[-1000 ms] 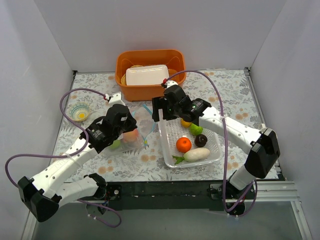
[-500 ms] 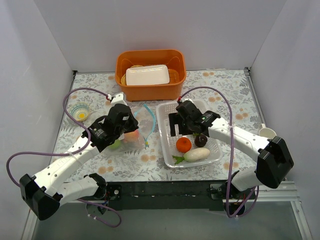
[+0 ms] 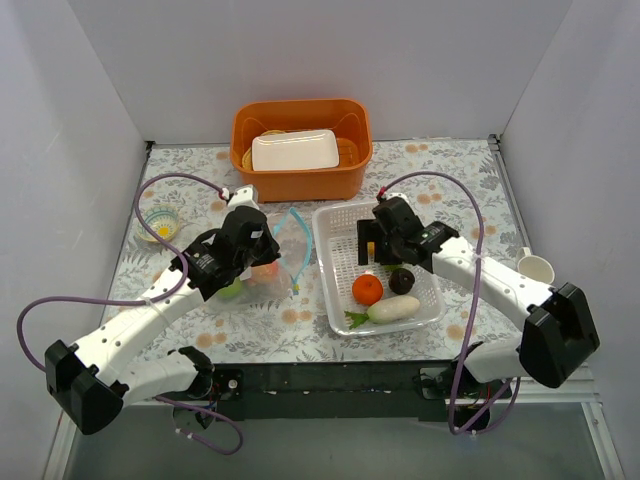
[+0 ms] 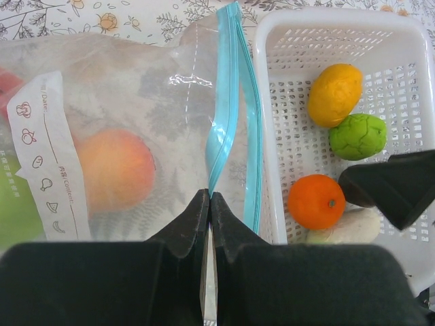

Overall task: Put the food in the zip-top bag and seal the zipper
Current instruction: Pick up the fake fruit from the bin.

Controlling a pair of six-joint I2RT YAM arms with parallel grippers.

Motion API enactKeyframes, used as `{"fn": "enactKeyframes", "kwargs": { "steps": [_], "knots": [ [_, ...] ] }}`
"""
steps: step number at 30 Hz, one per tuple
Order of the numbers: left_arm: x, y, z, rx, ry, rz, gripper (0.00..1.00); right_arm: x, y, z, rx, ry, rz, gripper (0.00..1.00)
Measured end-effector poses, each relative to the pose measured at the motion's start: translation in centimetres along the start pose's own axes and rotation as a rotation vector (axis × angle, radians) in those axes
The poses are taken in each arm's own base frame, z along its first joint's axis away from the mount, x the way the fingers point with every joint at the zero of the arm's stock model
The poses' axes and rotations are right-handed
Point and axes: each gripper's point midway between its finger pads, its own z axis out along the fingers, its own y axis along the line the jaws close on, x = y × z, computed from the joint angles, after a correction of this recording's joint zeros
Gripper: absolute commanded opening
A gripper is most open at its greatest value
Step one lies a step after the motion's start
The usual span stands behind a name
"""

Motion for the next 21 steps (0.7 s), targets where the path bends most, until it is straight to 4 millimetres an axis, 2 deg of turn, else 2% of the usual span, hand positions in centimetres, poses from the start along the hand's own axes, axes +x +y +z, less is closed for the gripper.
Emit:
{"fn": "enactKeyframes", "kwargs": {
  "steps": [3, 6, 9, 14, 18, 21],
  "knots": [
    [0.0, -0.1, 0.0, 0.003, 0.001, 0.004, 0.0, -1.7, -0.7, 1.0, 0.029, 0.0, 0.008, 0.98],
    [0.0, -0.1, 0.0, 0.004, 0.002, 0.006, 0.0, -4.5, -1.1, 2.5, 0.052, -0.007, 0.007, 0.97],
    [0.0, -0.2, 0.0, 0.007, 0.004, 0.007, 0.0, -5.9, -1.5, 3.6, 0.053, -0.01, -0.002, 0.95],
    [0.1, -0.3, -0.1, 0.017, 0.012, 0.009, 0.0, -6.8, -2.5, 5.1, 0.058, 0.016, -0.008, 0.9],
    [0.1, -0.3, -0.1, 0.019, 0.012, 0.008, 0.0, -6.4, -3.2, 6.1, 0.035, 0.053, -0.017, 0.84],
    [0.0, -0.3, -0.2, 0.02, 0.007, 0.006, 0.0, -6.2, -3.3, 7.0, 0.005, 0.076, -0.014, 0.85]
  ]
}}
